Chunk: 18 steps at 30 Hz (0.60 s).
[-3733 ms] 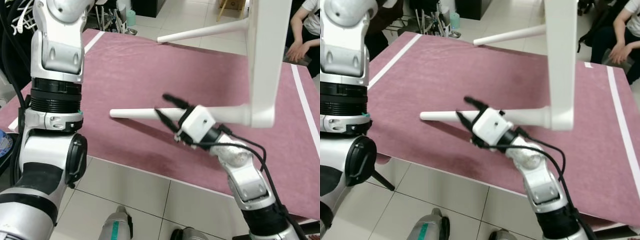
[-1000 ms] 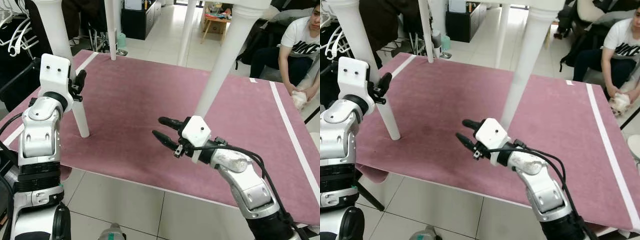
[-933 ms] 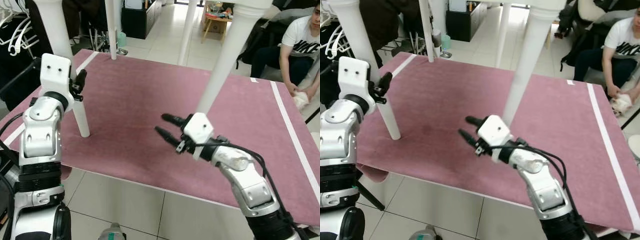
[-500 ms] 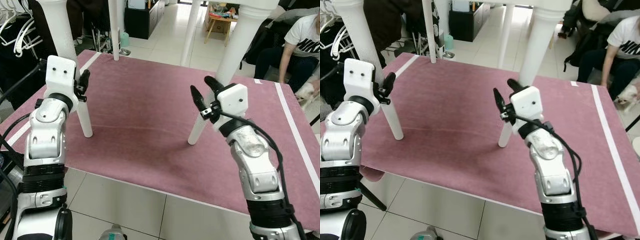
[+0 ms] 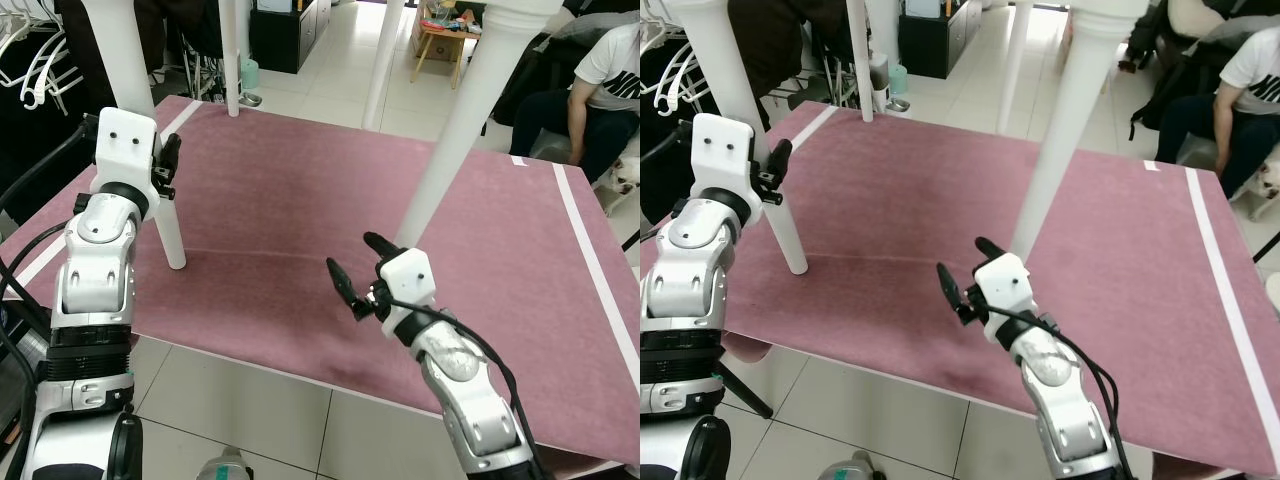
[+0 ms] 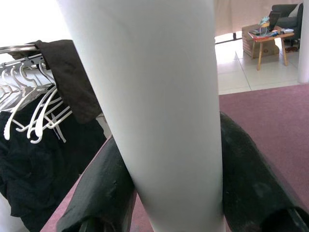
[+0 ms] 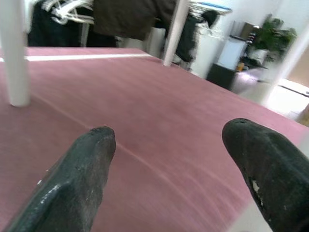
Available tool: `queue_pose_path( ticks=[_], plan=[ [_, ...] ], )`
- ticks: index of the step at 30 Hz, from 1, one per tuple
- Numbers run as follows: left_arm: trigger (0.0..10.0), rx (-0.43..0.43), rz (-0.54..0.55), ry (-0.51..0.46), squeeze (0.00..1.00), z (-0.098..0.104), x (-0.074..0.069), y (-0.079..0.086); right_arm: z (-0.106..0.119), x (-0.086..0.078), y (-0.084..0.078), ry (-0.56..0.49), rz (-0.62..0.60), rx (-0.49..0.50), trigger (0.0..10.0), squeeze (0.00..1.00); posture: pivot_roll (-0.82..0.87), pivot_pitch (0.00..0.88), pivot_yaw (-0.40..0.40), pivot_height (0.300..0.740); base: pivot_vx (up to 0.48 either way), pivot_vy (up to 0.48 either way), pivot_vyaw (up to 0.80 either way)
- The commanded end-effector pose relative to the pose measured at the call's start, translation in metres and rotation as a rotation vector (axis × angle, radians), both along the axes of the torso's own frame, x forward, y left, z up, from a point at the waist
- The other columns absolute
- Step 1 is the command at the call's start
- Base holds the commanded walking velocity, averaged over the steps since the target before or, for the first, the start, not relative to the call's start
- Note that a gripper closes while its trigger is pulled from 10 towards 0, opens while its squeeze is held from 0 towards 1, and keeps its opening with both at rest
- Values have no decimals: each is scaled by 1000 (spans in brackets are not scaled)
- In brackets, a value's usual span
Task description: Building children table
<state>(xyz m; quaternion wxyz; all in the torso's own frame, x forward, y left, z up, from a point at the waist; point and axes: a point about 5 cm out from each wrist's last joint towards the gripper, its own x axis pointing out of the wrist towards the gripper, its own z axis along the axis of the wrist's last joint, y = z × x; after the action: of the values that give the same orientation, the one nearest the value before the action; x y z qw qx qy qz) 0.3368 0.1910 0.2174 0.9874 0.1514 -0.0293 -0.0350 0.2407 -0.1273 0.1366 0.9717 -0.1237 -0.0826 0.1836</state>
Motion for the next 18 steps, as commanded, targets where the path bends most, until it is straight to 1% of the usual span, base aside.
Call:
queue_pose_path(
  ticks=[1, 2, 3, 4, 5, 6, 8, 9, 10, 12, 13, 15, 16, 18],
  plan=[
    [10000, 101, -7, 184, 0, -41, 2, -5, -3, 1, -16, -36, -140, -13, 10000, 1000, 41, 0, 22, 740, 0, 0, 0],
    [10000, 101, -7, 184, 0, -41, 2, -5, -3, 1, -16, -36, -140, -13, 10000, 1000, 41, 0, 22, 740, 0, 0, 0],
    [10000, 104, -3, 184, 0, -41, 2, -4, -2, -1, -21, -71, -205, -37, 10000, 0, 40, 0, 21, 740, 0, 0, 0],
    [10000, 104, -3, 184, 0, -41, 2, -4, -2, -1, -21, -71, -205, -37, 10000, 0, 40, 0, 21, 740, 0, 0, 0],
    [10000, 105, 2, 184, 0, -41, 2, -2, -2, -2, -26, -88, -264, -38, 10000, 0, 40, 0, 21, 740, 0, 0, 0],
    [10000, 105, 2, 184, 0, -41, 2, -2, -2, -2, -26, -88, -264, -38, 10000, 0, 40, 0, 21, 740, 0, 0, 0],
    [10000, 107, 11, 184, 0, -41, 2, 0, 0, -5, -38, -105, -377, -13, 10000, 0, 40, 0, 21, 740, 0, 0, 0],
    [10000, 107, 11, 184, 0, -41, 2, 0, 0, -5, -38, -105, -377, -13, 10000, 0, 40, 0, 21, 740, 0, 0, 0],
    [10000, 107, 15, 184, 0, -41, 2, 1, 3, -4, -45, -117, -436, 8, 10000, 0, 40, 0, 21, 740, 0, 0, 0],
    [10000, 107, 15, 184, 0, -41, 2, 1, 3, -4, -45, -117, -436, 8, 10000, 0, 40, 0, 21, 740, 0, 0, 0],
    [10000, 109, 18, 184, 0, -42, 2, 2, 6, -3, -51, -128, -475, 25, 10000, 0, 41, 0, 18, 740, 0, 0, 0],
    [10000, 109, 18, 184, 0, -42, 2, 2, 6, -3, -51, -128, -475, 25, 10000, 0, 41, 0, 18, 740, 0, 0, 0],
    [10000, 108, 21, 183, 0, -41, 2, 3, 12, 8, -54, -108, -446, 102, 10000, 0, 38, 0, 27, 740, 0, 0, 0],
    [10000, 108, 21, 183, 0, -41, 2, 3, 12, 8, -54, -108, -446, 102, 10000, 0, 38, 0, 27, 740, 0, 0, 0]
  ],
)
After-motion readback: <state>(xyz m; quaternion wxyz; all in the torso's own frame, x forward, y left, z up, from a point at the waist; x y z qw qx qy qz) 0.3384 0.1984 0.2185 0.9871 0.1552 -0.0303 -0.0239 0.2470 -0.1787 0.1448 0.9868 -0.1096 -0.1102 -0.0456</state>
